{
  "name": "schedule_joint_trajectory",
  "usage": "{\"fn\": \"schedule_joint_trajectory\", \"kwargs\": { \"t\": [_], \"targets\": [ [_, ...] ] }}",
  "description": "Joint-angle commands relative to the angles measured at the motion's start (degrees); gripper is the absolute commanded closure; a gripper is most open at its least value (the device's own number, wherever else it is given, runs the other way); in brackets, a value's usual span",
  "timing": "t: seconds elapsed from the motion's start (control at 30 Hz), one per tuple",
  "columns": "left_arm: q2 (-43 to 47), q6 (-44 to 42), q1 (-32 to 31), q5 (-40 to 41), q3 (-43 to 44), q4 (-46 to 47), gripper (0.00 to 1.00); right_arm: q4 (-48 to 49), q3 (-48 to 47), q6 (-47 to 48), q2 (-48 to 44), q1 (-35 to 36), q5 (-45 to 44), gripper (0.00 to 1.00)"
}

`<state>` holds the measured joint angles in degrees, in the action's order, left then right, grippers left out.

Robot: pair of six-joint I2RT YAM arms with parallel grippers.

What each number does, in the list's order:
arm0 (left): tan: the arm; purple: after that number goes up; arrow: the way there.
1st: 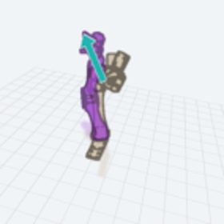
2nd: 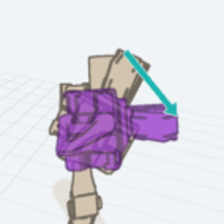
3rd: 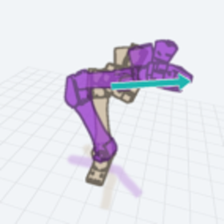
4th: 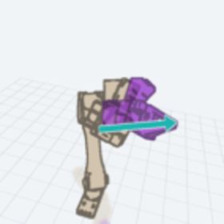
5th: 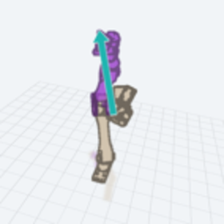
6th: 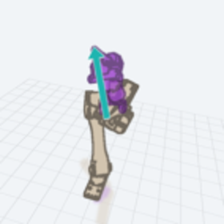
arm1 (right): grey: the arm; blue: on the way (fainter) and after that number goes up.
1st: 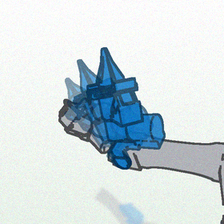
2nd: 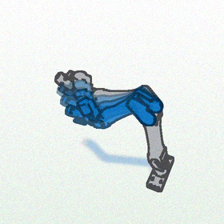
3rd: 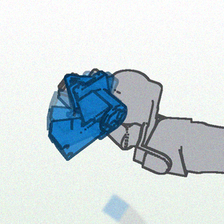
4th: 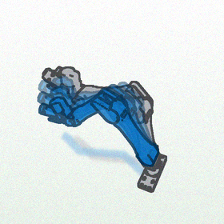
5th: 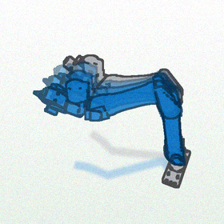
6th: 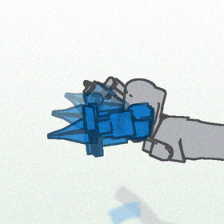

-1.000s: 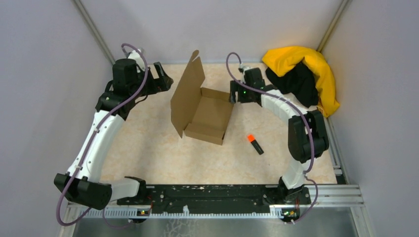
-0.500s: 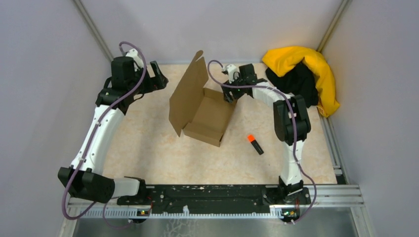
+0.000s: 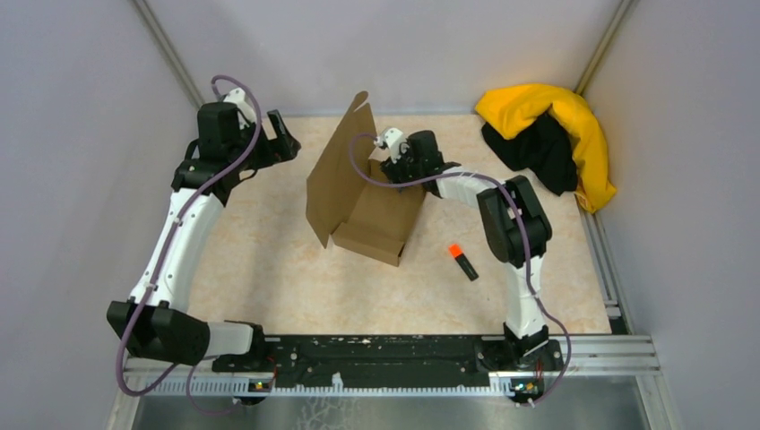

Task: Fold the paper box

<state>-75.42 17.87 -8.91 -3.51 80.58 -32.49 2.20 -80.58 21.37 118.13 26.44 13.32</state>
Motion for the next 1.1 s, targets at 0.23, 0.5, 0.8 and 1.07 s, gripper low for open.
{"fn": "schedule_joint_trajectory", "kwargs": {
  "t": [0.23, 0.5, 0.8, 1.07],
  "targets": [
    [1.1, -1.34, 3.3, -2.91, -3.32, 2.72, 0.01, 8.08, -4.12, 2.46, 5.15, 2.99, -6.41, 0.48],
    [1.04, -1.02, 4.44, -4.9, -5.75, 4.93, 0.01, 11.39, 2.53, 1.76, 2.95, 3.83, -12.77, 0.64],
    [1.63, -0.62, 4.98, -6.45, -8.03, 6.33, 0.01, 14.26, 9.27, 0.08, 0.08, 6.4, -20.11, 0.65],
    [2.6, -0.64, 6.15, -7.99, -9.7, 7.32, 0.01, 14.76, 7.06, 5.13, 2.08, 10.5, -34.25, 0.77]
  ]
}}
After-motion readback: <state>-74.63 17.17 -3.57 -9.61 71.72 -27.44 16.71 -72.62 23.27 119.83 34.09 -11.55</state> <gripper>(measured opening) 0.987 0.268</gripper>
